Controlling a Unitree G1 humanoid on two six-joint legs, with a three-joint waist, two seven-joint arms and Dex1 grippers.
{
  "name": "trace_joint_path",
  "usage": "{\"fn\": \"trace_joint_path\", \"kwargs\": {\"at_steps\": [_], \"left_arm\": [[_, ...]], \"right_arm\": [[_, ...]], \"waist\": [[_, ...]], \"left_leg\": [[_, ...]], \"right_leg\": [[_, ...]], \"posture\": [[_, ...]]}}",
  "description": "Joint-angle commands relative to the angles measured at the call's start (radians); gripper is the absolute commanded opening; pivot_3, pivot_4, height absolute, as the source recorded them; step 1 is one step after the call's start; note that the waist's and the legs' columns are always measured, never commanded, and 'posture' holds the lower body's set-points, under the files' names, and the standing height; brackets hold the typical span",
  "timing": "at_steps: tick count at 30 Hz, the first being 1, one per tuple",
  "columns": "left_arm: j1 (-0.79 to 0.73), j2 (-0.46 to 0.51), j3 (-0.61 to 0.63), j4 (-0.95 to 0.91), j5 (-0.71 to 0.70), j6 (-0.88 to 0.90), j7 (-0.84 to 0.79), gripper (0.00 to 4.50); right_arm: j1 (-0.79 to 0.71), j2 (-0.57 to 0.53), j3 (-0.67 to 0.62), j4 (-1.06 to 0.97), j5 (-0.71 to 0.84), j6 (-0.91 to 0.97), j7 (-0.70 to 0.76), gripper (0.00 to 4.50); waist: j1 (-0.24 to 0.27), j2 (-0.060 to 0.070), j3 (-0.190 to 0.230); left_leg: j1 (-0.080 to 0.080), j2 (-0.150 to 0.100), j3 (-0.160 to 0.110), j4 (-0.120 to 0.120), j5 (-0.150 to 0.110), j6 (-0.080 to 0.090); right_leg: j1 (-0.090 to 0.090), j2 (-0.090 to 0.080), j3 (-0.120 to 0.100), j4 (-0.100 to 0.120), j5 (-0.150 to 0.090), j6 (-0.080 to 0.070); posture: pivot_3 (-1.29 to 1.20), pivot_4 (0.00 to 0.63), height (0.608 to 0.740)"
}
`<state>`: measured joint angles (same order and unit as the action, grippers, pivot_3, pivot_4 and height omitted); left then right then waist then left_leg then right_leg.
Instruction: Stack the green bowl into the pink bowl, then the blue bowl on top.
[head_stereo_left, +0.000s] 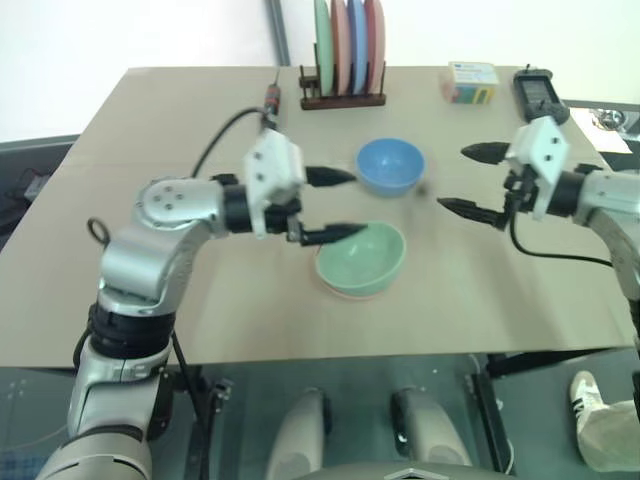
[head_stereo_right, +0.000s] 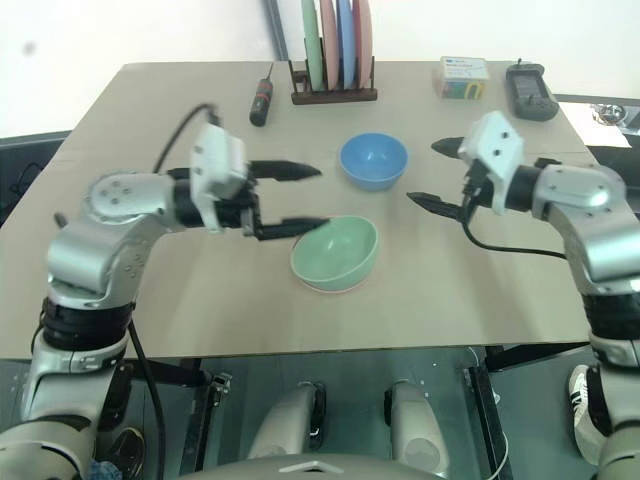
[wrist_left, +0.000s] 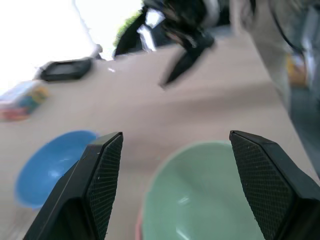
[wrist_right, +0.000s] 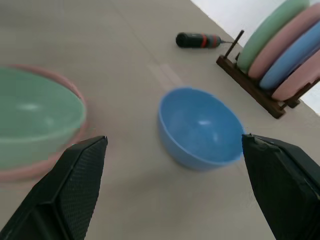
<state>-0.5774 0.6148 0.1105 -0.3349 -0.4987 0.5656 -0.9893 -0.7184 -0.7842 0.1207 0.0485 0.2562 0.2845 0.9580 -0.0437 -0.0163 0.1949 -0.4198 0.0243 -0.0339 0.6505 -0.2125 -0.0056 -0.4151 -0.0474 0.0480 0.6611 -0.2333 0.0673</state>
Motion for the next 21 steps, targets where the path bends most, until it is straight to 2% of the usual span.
{"fn": "trace_joint_path", "kwargs": {"at_steps": [1, 7, 11, 16, 21], "left_arm": [[0.120, -0.023, 0.133, -0.074, -0.060, 0.016, 0.113, 3.62], [0.425, -0.057, 0.324, -0.237, -0.215, 0.073, 0.212, 3.62], [0.568, -0.054, 0.384, -0.309, -0.244, 0.063, 0.255, 3.62], [0.744, -0.129, 0.438, -0.435, -0.264, 0.022, 0.362, 3.62], [0.829, -0.159, 0.448, -0.507, -0.286, -0.015, 0.425, 3.62]], "right_arm": [[-0.095, 0.049, 0.067, 0.154, -0.103, -0.171, 0.054, 4.50], [-0.272, 0.193, 0.167, 0.510, -0.239, -0.425, 0.104, 4.50], [-0.380, 0.271, 0.187, 0.745, -0.300, -0.554, 0.109, 4.50], [-0.525, 0.377, 0.219, 1.042, -0.406, -0.614, 0.029, 4.50], [-0.587, 0.433, 0.233, 1.204, -0.493, -0.614, -0.045, 4.50]], "waist": [[-0.001, 0.000, 0.000], [-0.002, -0.001, 0.001], [0.008, -0.001, 0.001], [0.001, -0.002, 0.001], [0.004, -0.001, 0.001]], "left_leg": [[0.001, 0.000, 0.001, 0.000, 0.000, 0.000], [0.001, 0.000, 0.002, -0.001, 0.000, 0.000], [0.002, 0.001, 0.001, -0.001, 0.000, 0.000], [0.004, 0.000, 0.002, -0.001, 0.000, 0.000], [0.004, 0.000, 0.000, -0.003, 0.000, -0.001]], "right_leg": [[0.000, 0.000, 0.001, 0.000, 0.000, 0.000], [0.000, 0.000, 0.003, 0.000, 0.000, 0.000], [0.001, 0.000, 0.002, 0.000, 0.000, -0.001], [0.003, -0.001, 0.002, 0.000, 0.000, -0.001], [0.003, -0.001, 0.001, 0.001, 0.000, -0.002]], "posture": [[0.00, 0.150, 0.740], [0.00, 0.150, 0.740], [0.00, 0.150, 0.740], [0.00, 0.150, 0.740], [0.00, 0.150, 0.740]]}}
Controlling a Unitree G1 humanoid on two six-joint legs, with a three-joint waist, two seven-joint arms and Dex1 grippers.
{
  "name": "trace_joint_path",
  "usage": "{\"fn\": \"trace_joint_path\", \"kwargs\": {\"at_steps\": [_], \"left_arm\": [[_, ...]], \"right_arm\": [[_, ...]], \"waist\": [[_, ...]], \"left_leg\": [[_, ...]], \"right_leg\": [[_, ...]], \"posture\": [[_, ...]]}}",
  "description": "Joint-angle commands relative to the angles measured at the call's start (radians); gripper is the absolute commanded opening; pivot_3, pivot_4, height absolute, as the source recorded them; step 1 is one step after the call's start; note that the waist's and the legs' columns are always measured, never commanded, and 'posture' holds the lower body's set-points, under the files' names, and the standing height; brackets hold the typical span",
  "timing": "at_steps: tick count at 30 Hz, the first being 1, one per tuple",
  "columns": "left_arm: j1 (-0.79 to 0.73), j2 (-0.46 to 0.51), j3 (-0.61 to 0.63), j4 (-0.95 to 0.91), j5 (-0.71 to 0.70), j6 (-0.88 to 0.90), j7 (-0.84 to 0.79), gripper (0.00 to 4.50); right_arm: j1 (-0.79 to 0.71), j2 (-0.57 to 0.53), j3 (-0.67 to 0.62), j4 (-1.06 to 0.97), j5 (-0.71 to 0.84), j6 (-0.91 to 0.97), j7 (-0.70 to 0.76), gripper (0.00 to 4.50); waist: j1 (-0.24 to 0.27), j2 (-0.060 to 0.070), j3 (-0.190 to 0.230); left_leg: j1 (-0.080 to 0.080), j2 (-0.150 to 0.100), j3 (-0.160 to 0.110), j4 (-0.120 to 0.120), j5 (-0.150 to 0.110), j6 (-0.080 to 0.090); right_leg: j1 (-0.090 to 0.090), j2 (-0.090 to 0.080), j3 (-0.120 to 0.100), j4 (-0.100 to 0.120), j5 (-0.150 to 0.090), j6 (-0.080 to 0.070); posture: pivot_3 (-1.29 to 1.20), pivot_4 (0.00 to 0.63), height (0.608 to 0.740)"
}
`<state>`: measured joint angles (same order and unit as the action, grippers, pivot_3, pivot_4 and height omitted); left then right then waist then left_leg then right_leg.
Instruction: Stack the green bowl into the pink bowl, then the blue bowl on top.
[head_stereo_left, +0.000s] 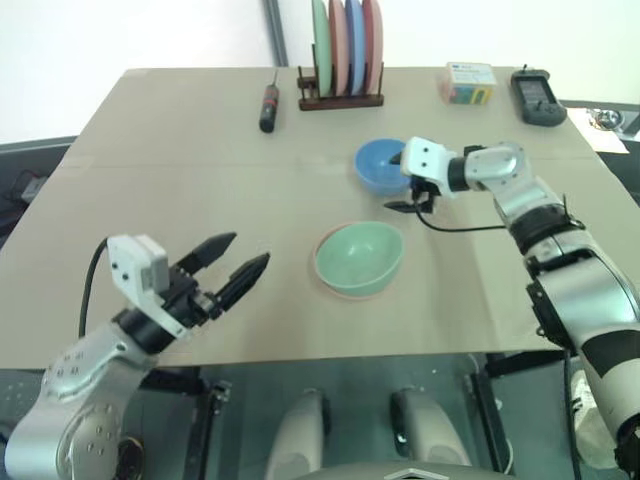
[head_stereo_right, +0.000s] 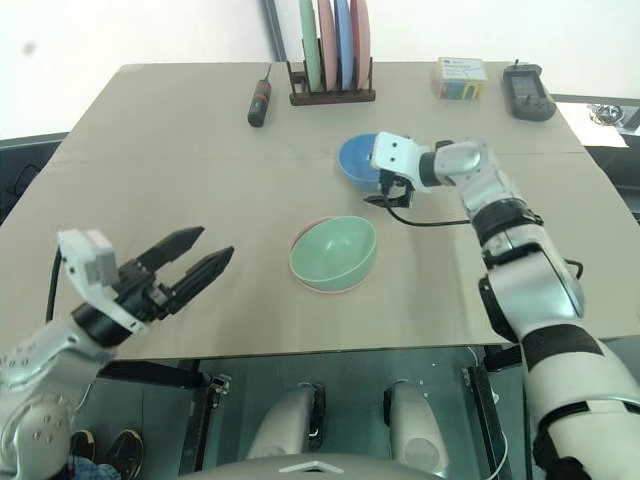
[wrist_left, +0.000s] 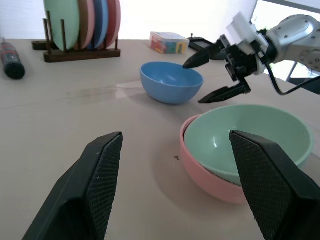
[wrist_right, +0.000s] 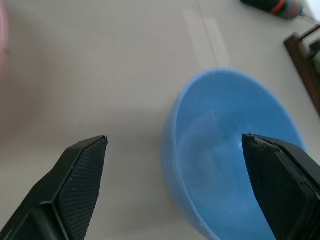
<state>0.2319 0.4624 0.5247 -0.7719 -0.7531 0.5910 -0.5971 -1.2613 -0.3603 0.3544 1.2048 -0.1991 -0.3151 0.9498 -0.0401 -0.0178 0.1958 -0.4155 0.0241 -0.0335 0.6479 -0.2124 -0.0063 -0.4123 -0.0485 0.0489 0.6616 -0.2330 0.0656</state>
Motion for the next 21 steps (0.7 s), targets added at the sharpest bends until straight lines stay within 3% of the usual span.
{"fn": "trace_joint_path", "kwargs": {"at_steps": [1, 6, 9, 13, 18, 21], "left_arm": [[0.027, -0.006, 0.033, -0.075, -0.035, -0.047, 0.040, 3.62], [0.076, -0.006, 0.038, -0.102, -0.060, -0.080, 0.072, 3.73], [0.085, 0.002, 0.024, -0.102, -0.058, -0.094, 0.080, 3.73], [0.088, 0.015, 0.007, -0.097, -0.053, -0.106, 0.082, 3.73], [0.082, 0.037, -0.013, -0.084, -0.056, -0.113, 0.067, 3.73], [0.095, 0.066, -0.037, -0.092, -0.086, -0.109, 0.015, 3.73]], "right_arm": [[-0.049, 0.015, -0.002, 0.060, -0.047, -0.015, -0.043, 4.50], [-0.075, 0.058, -0.008, 0.106, -0.096, 0.000, -0.087, 2.94], [-0.087, 0.074, -0.016, 0.115, -0.110, 0.004, -0.096, 1.48], [-0.095, 0.084, -0.025, 0.119, -0.117, 0.004, -0.099, 0.14], [-0.098, 0.076, -0.037, 0.115, -0.122, -0.012, -0.105, 0.14], [-0.112, 0.047, -0.084, 0.085, -0.070, -0.037, -0.032, 0.14]], "waist": [[-0.001, 0.000, 0.000], [-0.004, 0.000, 0.000], [-0.007, 0.001, 0.000], [-0.006, 0.001, 0.000], [-0.004, 0.001, 0.000], [-0.005, 0.001, 0.000]], "left_leg": [[0.000, 0.000, 0.000, 0.000, 0.000, 0.000], [0.000, 0.000, 0.001, 0.000, 0.000, 0.000], [0.001, 0.000, 0.001, -0.001, 0.000, 0.000], [0.000, 0.000, 0.001, 0.000, 0.000, 0.000], [0.000, 0.000, 0.001, 0.000, 0.000, 0.000], [0.000, 0.000, 0.001, -0.001, 0.000, 0.000]], "right_leg": [[0.000, 0.000, 0.000, 0.000, 0.000, 0.000], [0.000, 0.000, 0.001, 0.000, 0.000, 0.000], [-0.001, 0.001, 0.001, 0.000, 0.000, 0.000], [-0.001, 0.001, 0.001, 0.000, 0.000, 0.000], [-0.001, 0.001, 0.001, 0.000, 0.000, 0.000], [-0.001, 0.001, 0.001, 0.000, 0.000, 0.000]], "posture": [[0.00, 0.150, 0.740], [0.00, 0.150, 0.740], [0.00, 0.150, 0.740], [0.00, 0.150, 0.740], [0.00, 0.150, 0.740], [0.00, 0.150, 0.740]]}}
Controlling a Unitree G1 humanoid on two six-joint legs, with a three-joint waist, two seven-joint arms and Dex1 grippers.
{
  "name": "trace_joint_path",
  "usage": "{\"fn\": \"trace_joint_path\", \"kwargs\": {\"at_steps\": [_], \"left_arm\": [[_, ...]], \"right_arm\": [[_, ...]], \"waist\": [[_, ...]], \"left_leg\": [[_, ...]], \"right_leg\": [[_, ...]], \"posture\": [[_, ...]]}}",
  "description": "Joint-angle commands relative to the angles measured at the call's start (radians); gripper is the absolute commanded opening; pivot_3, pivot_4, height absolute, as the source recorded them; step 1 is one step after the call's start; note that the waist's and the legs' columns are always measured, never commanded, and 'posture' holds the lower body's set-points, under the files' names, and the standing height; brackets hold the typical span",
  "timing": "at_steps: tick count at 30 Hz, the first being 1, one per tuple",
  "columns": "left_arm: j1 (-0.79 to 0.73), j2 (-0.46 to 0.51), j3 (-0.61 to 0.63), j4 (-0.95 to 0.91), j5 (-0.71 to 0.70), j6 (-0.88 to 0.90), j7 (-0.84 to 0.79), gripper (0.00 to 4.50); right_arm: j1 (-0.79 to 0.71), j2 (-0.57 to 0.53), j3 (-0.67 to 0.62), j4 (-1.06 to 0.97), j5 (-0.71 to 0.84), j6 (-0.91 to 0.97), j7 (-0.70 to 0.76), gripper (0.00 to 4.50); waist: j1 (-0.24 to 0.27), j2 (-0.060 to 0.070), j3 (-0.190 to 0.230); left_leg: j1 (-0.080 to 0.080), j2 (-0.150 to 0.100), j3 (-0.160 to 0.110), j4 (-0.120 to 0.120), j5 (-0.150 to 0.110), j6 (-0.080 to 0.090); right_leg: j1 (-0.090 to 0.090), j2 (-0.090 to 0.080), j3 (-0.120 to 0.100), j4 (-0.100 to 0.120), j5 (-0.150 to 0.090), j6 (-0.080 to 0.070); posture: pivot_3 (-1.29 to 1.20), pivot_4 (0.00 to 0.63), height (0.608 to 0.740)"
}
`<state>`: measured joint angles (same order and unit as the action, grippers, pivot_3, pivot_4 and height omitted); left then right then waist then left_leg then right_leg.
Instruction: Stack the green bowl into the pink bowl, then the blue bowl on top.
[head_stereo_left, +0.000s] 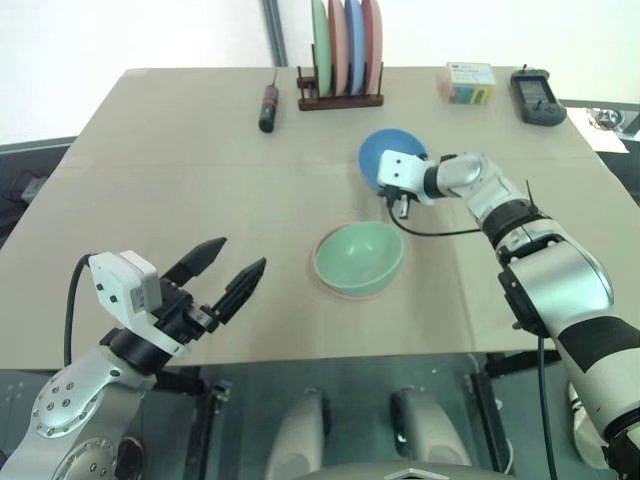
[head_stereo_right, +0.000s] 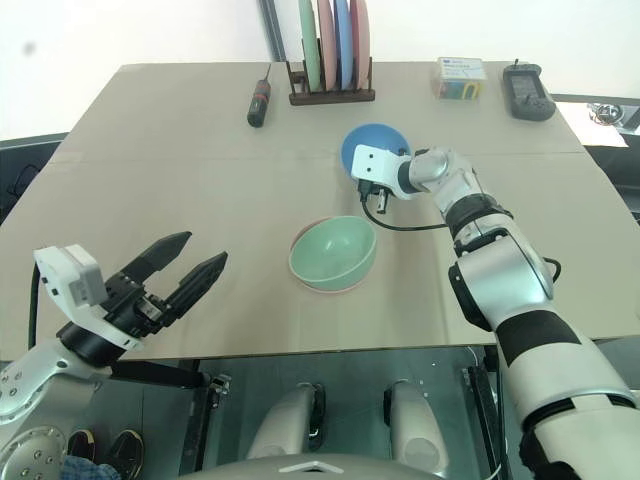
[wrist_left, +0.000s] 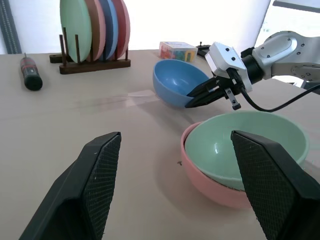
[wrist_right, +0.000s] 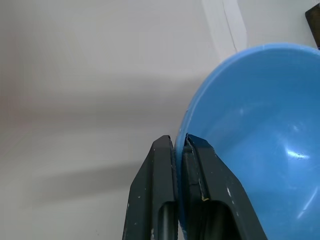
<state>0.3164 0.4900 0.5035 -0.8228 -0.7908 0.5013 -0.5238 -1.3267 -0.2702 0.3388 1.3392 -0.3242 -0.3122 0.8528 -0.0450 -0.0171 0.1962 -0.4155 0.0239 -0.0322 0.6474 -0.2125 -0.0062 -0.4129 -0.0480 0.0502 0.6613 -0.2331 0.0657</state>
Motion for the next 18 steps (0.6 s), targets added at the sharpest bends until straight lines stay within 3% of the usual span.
{"fn": "trace_joint_path", "kwargs": {"at_steps": [1, 5, 9, 13, 18], "left_arm": [[0.013, 0.052, -0.017, -0.038, -0.047, -0.017, -0.070, 3.73], [-0.005, 0.105, -0.023, 0.014, -0.033, -0.022, -0.112, 3.73], [-0.073, 0.148, -0.044, 0.075, -0.034, -0.024, -0.145, 3.73], [-0.128, 0.179, -0.075, 0.124, -0.025, -0.024, -0.182, 3.73], [-0.186, 0.203, -0.110, 0.181, -0.014, -0.028, -0.226, 3.73]], "right_arm": [[-0.052, -0.054, -0.091, -0.078, 0.090, -0.054, 0.127, 0.14], [0.006, -0.081, -0.150, -0.330, 0.265, -0.078, 0.448, 0.14], [0.197, -0.172, -0.116, -0.815, 0.403, 0.120, 0.658, 0.14], [0.362, -0.271, -0.110, -1.288, 0.557, 0.420, 0.707, 0.14], [0.451, -0.357, -0.100, -1.556, 0.613, 0.605, 0.665, 0.14]], "waist": [[0.001, 0.001, 0.000], [-0.002, 0.002, 0.001], [0.005, 0.001, 0.001], [0.017, 0.002, 0.001], [0.006, 0.002, 0.001]], "left_leg": [[0.000, 0.000, 0.000, 0.000, 0.000, 0.000], [0.000, 0.000, 0.000, -0.001, 0.000, 0.000], [0.001, 0.001, -0.001, -0.002, 0.000, 0.000], [-0.002, 0.000, -0.003, -0.001, 0.000, 0.000], [0.001, 0.001, -0.002, 0.000, 0.000, 0.000]], "right_leg": [[0.000, 0.000, 0.000, 0.000, 0.000, 0.000], [0.000, 0.000, 0.000, 0.000, 0.000, 0.000], [0.000, 0.001, -0.001, 0.000, 0.000, 0.000], [0.001, -0.001, -0.004, -0.001, 0.000, 0.000], [0.001, 0.000, -0.003, 0.000, -0.001, -0.001]], "posture": [[0.00, 0.150, 0.740], [0.00, 0.150, 0.740], [0.00, 0.150, 0.740], [0.00, 0.150, 0.740], [0.00, 0.150, 0.740]]}}
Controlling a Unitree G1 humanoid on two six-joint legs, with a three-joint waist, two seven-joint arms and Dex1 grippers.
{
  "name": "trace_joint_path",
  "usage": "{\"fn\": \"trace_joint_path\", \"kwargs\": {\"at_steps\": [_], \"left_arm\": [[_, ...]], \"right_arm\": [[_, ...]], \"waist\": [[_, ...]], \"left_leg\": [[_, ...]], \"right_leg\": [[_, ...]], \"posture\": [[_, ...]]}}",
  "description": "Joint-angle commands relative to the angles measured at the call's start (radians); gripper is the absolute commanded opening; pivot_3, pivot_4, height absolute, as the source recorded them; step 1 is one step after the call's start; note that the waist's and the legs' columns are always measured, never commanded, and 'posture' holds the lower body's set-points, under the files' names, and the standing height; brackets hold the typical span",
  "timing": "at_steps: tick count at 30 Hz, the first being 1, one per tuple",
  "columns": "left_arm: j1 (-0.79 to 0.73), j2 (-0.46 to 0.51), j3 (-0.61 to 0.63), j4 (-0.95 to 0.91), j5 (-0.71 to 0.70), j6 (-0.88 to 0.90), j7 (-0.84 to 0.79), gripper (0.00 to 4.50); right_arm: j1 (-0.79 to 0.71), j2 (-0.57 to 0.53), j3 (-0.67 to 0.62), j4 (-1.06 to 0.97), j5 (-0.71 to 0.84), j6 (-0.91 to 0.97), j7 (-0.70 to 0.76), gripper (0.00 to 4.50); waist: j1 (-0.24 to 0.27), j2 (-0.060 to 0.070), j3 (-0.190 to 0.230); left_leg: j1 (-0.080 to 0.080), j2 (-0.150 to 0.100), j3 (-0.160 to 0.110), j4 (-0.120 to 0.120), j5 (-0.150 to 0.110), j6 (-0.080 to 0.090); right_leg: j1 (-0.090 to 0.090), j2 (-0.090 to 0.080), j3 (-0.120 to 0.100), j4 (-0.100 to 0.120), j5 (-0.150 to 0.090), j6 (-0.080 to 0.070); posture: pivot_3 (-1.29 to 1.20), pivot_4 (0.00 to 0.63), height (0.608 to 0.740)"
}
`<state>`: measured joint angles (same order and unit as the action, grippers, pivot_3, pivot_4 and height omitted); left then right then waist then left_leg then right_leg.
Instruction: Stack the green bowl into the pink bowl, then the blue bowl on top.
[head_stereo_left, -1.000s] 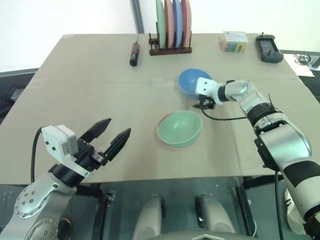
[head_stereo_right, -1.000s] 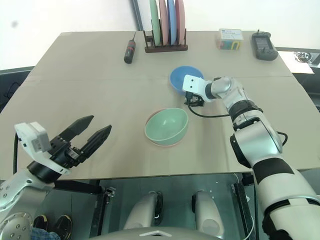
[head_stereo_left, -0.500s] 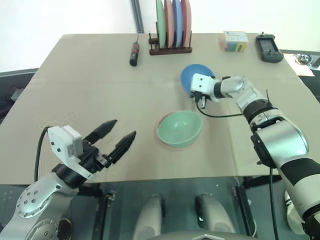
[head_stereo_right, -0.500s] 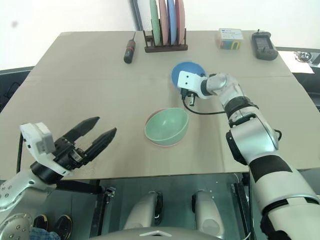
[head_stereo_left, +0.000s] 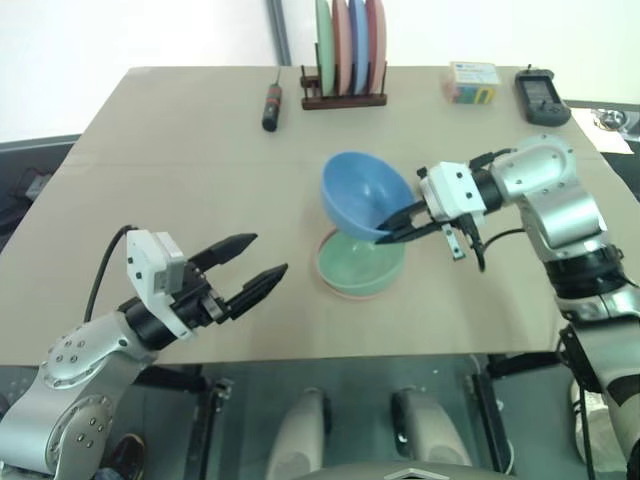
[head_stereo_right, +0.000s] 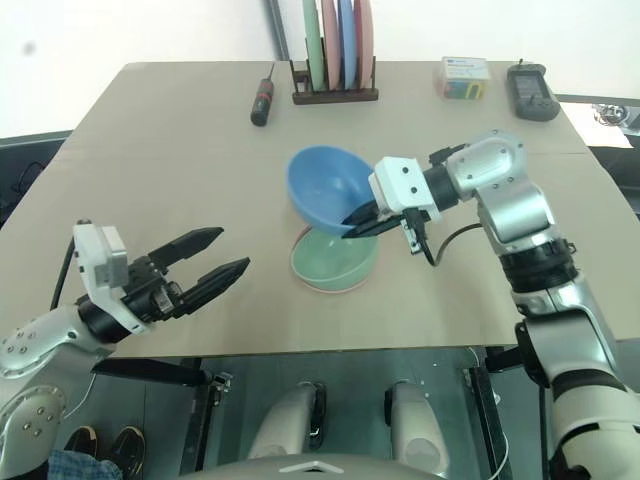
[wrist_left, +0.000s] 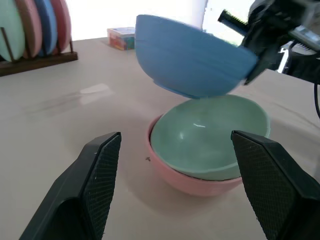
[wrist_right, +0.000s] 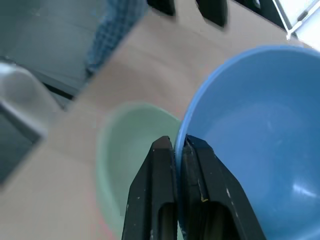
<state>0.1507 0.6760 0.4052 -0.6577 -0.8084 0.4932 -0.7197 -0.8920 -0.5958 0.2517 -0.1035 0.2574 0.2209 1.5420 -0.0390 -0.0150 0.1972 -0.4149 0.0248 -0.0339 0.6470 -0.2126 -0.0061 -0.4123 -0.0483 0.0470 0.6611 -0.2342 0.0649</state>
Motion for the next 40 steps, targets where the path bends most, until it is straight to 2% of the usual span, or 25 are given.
{"fn": "trace_joint_path", "kwargs": {"at_steps": [1, 4, 7, 8, 10, 13, 17, 26, 31, 40], "left_arm": [[-0.035, 0.022, -0.019, 0.026, 0.004, -0.018, -0.038, 3.73], [-0.063, 0.032, -0.029, 0.047, 0.006, -0.014, -0.054, 3.73], [-0.078, 0.038, -0.034, 0.059, 0.005, -0.011, -0.064, 3.73], [-0.081, 0.039, -0.035, 0.061, 0.006, -0.010, -0.066, 3.73], [-0.084, 0.046, -0.039, 0.061, 0.029, -0.006, -0.050, 3.73], [-0.079, 0.050, -0.038, 0.058, 0.082, 0.001, 0.003, 3.73], [-0.015, 0.058, -0.021, 0.026, 0.133, 0.014, 0.042, 3.73], [0.080, 0.021, 0.041, 0.039, 0.190, -0.084, 0.025, 3.73], [0.118, -0.013, 0.056, 0.134, 0.248, -0.203, -0.028, 3.73], [0.132, -0.025, 0.084, 0.174, 0.250, -0.249, -0.044, 3.73]], "right_arm": [[0.020, -0.050, -0.009, -0.131, 0.025, 0.088, -0.033, 0.42], [0.024, -0.083, -0.007, -0.164, 0.030, 0.122, -0.048, 1.26], [0.023, -0.083, -0.017, -0.182, 0.040, 0.147, -0.088, 2.31], [0.023, -0.083, -0.019, -0.184, 0.041, 0.149, -0.098, 2.85], [0.028, -0.085, -0.041, -0.181, 0.050, 0.168, -0.134, 3.56], [0.055, -0.101, -0.110, -0.173, 0.109, 0.244, -0.186, 3.56], [0.170, -0.138, -0.267, -0.137, 0.188, 0.270, -0.249, 3.56], [0.533, -0.169, -0.547, -0.034, 0.292, 0.148, -0.259, 3.56], [0.641, -0.169, -0.598, 0.075, 0.300, 0.050, -0.215, 3.56], [0.666, -0.205, -0.579, 0.258, 0.262, -0.089, -0.143, 3.56]], "waist": [[-0.001, 0.000, 0.000], [0.000, 0.000, 0.000], [-0.001, 0.000, 0.000], [-0.001, 0.000, 0.000], [0.000, 0.000, 0.000], [0.003, -0.001, 0.000], [0.009, -0.002, -0.001], [0.010, -0.002, -0.001], [0.003, -0.002, -0.001], [0.000, -0.002, -0.001]], "left_leg": [[0.000, 0.000, 0.000, 0.000, 0.000, 0.000], [0.000, 0.000, 0.000, 0.001, 0.000, 0.000], [0.000, 0.000, 0.001, 0.001, 0.000, 0.000], [-0.001, 0.000, 0.001, 0.001, 0.000, 0.000], [-0.001, 0.000, 0.001, 0.001, 0.000, 0.000], [-0.001, 0.000, 0.001, 0.001, 0.000, 0.000], [-0.001, 0.000, 0.001, 0.001, 0.000, 0.000], [-0.001, 0.000, 0.003, 0.000, 0.000, 0.000], [0.000, 0.000, 0.004, 0.000, 0.000, 0.000], [0.000, 0.000, 0.005, 0.001, 0.000, 0.000]], "right_leg": [[0.000, 0.000, 0.000, 0.000, -0.001, -0.002], [0.000, 0.000, 0.000, 0.000, -0.001, -0.002], [0.000, 0.000, 0.001, 0.000, -0.001, -0.002], [0.000, 0.000, 0.001, 0.000, -0.001, -0.002], [-0.001, 0.000, 0.001, 0.000, -0.001, -0.002], [0.000, 0.000, 0.001, -0.001, -0.001, -0.002], [0.000, 0.000, 0.001, -0.002, -0.001, -0.002], [0.000, 0.000, 0.003, -0.002, -0.001, -0.002], [0.000, 0.000, 0.004, -0.002, -0.001, -0.002], [0.000, 0.000, 0.005, -0.002, -0.003, 0.001]], "posture": [[0.00, 0.150, 0.740], [0.00, 0.150, 0.740], [0.00, 0.150, 0.740], [0.00, 0.150, 0.740], [0.00, 0.150, 0.740], [0.00, 0.150, 0.740], [0.00, 0.150, 0.740], [0.00, 0.150, 0.740], [0.00, 0.150, 0.740], [0.00, 0.150, 0.740]]}}
